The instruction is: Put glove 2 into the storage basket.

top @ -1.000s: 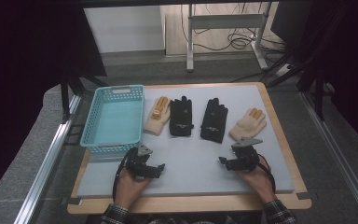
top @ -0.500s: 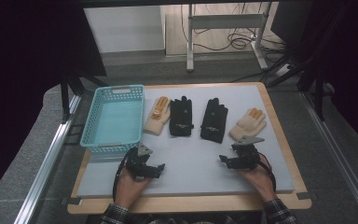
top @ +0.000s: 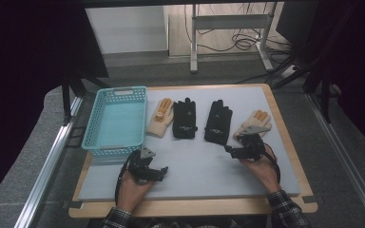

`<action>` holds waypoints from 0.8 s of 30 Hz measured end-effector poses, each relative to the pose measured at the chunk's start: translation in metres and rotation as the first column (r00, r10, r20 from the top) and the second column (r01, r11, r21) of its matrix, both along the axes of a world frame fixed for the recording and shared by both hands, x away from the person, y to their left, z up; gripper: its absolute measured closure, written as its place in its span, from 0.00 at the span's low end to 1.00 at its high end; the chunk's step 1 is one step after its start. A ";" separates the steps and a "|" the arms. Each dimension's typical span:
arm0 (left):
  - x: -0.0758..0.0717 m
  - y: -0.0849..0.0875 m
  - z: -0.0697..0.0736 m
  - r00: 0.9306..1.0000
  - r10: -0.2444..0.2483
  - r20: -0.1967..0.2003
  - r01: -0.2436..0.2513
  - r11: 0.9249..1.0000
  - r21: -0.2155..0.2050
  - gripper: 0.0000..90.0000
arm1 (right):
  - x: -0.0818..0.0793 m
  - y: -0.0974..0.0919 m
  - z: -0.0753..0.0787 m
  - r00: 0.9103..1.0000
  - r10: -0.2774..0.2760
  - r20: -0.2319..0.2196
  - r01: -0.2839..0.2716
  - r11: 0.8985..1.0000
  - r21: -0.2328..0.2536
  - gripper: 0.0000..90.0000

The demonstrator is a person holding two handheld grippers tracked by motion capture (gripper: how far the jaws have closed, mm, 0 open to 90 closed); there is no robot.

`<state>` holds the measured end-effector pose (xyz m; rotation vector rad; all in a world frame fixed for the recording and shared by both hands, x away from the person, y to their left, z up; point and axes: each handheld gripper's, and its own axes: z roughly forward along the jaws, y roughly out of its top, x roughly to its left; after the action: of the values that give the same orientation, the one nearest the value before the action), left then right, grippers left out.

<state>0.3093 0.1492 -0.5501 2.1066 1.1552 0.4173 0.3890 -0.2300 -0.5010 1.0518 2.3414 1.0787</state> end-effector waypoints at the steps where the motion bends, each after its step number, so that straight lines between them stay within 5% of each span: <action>1: 0.000 0.000 0.000 1.000 0.000 0.000 0.000 1.000 0.000 0.05 | 0.003 0.000 0.003 1.000 0.000 0.004 0.000 1.000 0.001 0.34; 13: 0.000 0.000 0.000 1.000 0.000 0.000 0.000 1.000 -0.001 0.05 | 0.050 0.005 0.021 0.999 -0.046 0.017 0.046 0.999 -0.003 0.52; 17: 0.000 0.000 0.000 1.000 0.000 0.001 0.000 1.000 -0.001 0.05 | 0.070 0.007 0.020 0.995 -0.097 0.018 0.098 0.994 -0.039 0.60; 24: 0.000 0.000 0.000 1.000 0.000 0.001 0.000 1.000 -0.001 0.05 | 0.092 0.008 0.009 0.987 -0.159 -0.021 0.158 0.987 -0.042 0.54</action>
<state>0.3093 0.1492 -0.5502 2.1056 1.1545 0.4170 0.4810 -0.2222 -0.4917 1.2195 2.2445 0.9612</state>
